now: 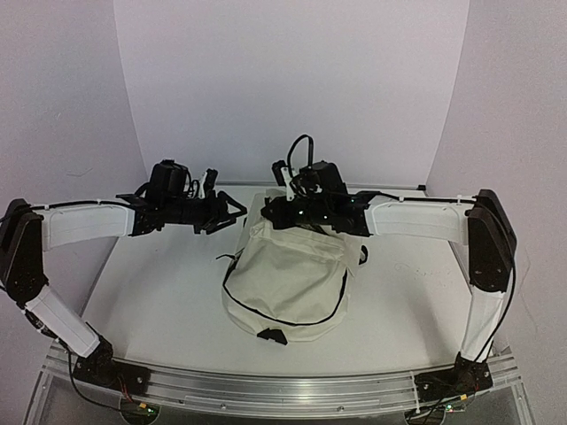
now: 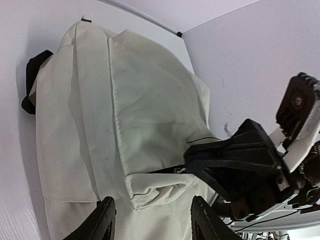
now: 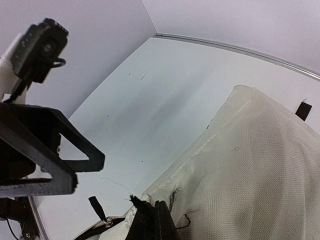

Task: Pack the student bag
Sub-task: Zip the student bag at the center of the board.

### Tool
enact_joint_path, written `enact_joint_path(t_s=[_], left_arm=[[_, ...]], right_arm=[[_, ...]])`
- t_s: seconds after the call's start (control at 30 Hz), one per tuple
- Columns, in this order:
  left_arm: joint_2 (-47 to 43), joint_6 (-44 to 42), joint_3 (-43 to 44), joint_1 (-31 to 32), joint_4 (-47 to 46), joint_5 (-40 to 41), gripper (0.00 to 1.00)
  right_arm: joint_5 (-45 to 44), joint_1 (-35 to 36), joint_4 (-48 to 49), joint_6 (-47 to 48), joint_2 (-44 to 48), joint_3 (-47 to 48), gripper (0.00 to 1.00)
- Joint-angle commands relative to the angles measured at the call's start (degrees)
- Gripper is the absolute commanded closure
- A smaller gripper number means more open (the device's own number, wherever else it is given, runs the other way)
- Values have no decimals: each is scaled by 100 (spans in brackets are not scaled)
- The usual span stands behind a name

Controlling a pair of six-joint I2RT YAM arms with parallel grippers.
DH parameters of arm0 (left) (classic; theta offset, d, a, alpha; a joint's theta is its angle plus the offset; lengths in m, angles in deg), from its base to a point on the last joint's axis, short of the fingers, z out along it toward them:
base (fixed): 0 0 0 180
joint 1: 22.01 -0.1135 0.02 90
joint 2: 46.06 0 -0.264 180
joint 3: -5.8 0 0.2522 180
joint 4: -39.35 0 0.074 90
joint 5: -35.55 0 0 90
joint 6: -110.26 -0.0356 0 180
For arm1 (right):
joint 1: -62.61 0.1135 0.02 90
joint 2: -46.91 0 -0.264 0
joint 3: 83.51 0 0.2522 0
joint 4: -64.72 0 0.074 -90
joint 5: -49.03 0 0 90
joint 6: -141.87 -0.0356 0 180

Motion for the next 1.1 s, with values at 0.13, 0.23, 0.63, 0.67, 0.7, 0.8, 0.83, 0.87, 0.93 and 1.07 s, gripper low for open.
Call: enact_joint_path(t_s=[0.13,0.23,0.63,0.67,0.7,0.8,0.83,0.87,0.93,1.07], left_arm=[[583,251,67,-35,-429,-774,49],[769,311,160,-33,-558,-961,49],[1281,588,350,-34,-1035,-1234,49],[1310,606,390,-36,-1083,-1242,49],[1339,626,428,-37,-1124,-1246,49],[1447,684,520,-35,-1261,-1268,48],[1486,709,544,-34,-1319,-1281,49],[1523,739,566,-34,-1374,-1304,53],[1580,803,581,-35,-1459,-1363,64],[1566,847,516,-36,-1487,-1292,85]], right_arm=[[-169,-26,299,-60,413,-4,100],[-180,-27,297,-63,431,-4,100],[-170,-28,303,-45,401,28,100],[-163,-23,302,-40,404,29,100],[-157,-23,299,-36,396,35,100],[-152,-24,295,-24,390,50,100],[-159,-24,290,-25,393,48,100],[-169,-24,289,-27,400,39,100],[-200,-24,289,-39,420,33,100],[-394,-27,253,-137,571,-68,100]])
